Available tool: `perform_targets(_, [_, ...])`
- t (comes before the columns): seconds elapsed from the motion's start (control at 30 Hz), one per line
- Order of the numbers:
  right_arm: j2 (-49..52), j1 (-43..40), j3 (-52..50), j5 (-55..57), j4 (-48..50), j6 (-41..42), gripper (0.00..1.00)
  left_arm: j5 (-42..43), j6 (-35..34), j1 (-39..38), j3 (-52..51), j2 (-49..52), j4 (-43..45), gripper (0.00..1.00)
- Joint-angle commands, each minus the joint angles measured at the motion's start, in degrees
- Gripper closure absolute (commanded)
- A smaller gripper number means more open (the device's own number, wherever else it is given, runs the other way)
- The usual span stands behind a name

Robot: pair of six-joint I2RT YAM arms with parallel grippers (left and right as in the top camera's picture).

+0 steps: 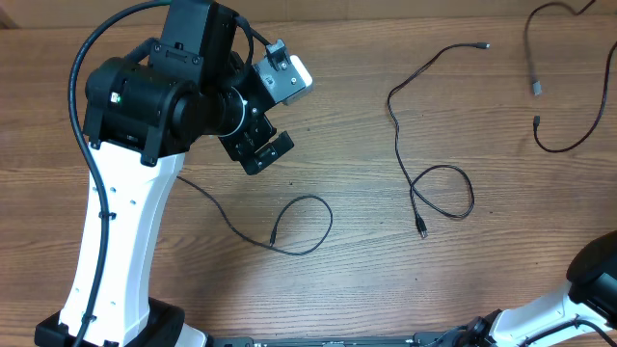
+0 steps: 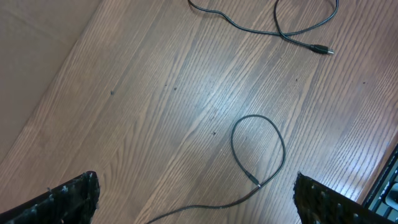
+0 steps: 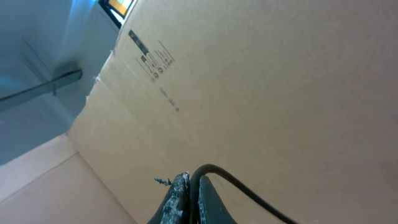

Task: Untangle cables
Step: 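Lay the cable down at the right edge with the right gripper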

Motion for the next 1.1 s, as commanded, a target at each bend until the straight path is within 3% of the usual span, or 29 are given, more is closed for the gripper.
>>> perform_targets(0.0, [-0.26,0.31,1.36,-0.24,-0.09,-2.8,0.96,0.46,-0.96,0.09,0.63,-0.2,-0.13,0.0])
perform_targets(0.23, [-0.26,0.31,1.31,-0.15,-3.43,-7.72,0.96,0.46,-0.96,0.09,0.63,-0.2,-0.13,0.0])
perform_targets(0.53, [-0.26,0.2,1.31,11.34,-30.16,-26.69,0.96,0.46,-0.96,0.09,0.63,-0.2,-0.13,0.0])
perform_targets(0.8, [-0.26,-0.61,1.31,17.31,-34.49,-34.4,0.96,0.46,-0.96,0.09,0.63,-0.2,-0.13,0.0])
perform_targets(1.07, [-0.26,-0.76,1.31,37.68,-48.06,-45.35,0.96,0.46,-0.98,0.09,0.63,-0.2,-0.13,0.0])
